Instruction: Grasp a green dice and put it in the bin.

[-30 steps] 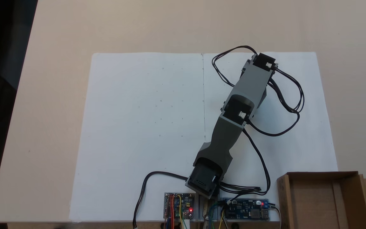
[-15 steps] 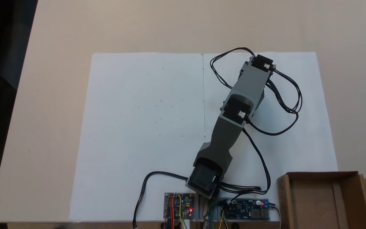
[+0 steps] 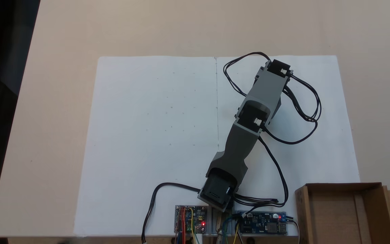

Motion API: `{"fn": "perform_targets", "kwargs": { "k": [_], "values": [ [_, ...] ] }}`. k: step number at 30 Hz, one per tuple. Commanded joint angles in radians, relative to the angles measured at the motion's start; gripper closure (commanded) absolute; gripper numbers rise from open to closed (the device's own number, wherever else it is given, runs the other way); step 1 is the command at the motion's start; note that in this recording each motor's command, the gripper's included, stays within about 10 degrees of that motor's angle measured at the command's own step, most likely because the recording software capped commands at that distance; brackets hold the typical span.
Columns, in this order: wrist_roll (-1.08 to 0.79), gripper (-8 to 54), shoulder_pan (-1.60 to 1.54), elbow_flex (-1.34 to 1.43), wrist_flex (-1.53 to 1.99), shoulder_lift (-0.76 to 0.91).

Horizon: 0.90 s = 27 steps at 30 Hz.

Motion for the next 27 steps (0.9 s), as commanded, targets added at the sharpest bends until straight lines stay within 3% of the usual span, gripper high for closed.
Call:
{"fn": "perform_targets", "kwargs": {
  "k": [1,11,27],
  "values": [
    [-0.087,18.5,0.012,-0.011,-0.011,0.032],
    [-0.08,18.5,0.014,-0.011,-0.017,0.034],
    [0.091,18.4,0.021,-0.011,-0.026,0.037]
  ]
}}
